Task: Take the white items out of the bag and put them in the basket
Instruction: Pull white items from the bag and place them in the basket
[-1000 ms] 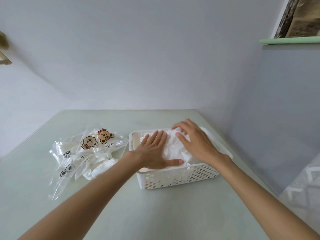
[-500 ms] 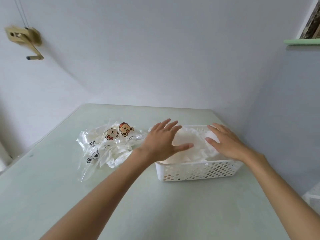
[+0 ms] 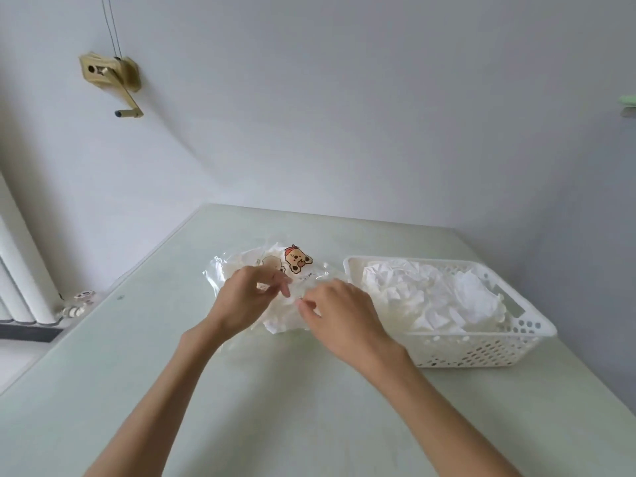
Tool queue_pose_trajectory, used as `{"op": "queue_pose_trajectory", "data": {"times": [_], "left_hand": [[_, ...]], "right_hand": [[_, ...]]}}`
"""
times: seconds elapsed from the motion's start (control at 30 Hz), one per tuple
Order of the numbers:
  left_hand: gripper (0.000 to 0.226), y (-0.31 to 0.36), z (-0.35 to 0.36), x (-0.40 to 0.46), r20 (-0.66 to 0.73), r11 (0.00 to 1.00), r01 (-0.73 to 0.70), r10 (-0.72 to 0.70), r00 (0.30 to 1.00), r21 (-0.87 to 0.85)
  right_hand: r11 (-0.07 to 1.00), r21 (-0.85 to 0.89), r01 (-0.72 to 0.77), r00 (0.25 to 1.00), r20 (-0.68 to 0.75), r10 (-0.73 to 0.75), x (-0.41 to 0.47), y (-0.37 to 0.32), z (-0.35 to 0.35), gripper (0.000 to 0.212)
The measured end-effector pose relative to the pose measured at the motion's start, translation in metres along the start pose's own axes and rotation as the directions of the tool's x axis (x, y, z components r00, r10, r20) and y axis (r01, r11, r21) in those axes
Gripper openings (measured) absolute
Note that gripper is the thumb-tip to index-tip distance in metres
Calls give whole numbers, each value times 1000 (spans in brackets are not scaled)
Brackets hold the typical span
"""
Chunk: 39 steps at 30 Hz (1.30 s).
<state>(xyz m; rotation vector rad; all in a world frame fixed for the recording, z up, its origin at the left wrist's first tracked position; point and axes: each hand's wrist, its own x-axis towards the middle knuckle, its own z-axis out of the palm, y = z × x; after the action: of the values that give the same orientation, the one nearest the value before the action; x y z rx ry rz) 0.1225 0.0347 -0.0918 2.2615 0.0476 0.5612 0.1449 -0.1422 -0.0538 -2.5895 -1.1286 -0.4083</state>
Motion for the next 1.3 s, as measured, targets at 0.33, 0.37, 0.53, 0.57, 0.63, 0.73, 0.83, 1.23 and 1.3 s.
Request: {"op": "queue_pose_trajectory", "data": {"times": [0.33,0.37,0.53,0.57,0.63,0.73,0.83,1.23,1.3], "left_hand": [[101,-10,-21,-1,491,956,164,-266,830,242],[105,-12,-19,-1,479,953,150,-264,837,264],[114,-10,-13,-3,474,945,66,-220,852,319],[111,-8,-13,-2,474,947,66,-217,854,314],[100,-6,-15,-1,463,951,85,-222,858,298],[78,0,-20,-1,434,966,105,-202,878,237],[69,7,-28,-2,395,980,94,-157,905,174],[27,78,-40,-4,193,911,62,19,981,-408],[32,90,-33,2,143,919,45,13,990,-393]], "right_hand": [[952,-285,-111,983,106,147,11,-6,43,18],[971,-218,-102,988,92,124,11,-5,45,18],[975,215,-51,998,40,43,4,4,35,15],[942,321,-92,996,35,85,4,6,31,14],[868,471,-158,987,44,155,5,8,23,11],[779,599,-186,978,33,208,6,9,14,8],[561,799,-216,963,78,259,7,13,1,10],[7,965,-263,894,241,378,-2,56,-49,12],[30,973,-228,852,185,490,-4,67,-56,12]]}}
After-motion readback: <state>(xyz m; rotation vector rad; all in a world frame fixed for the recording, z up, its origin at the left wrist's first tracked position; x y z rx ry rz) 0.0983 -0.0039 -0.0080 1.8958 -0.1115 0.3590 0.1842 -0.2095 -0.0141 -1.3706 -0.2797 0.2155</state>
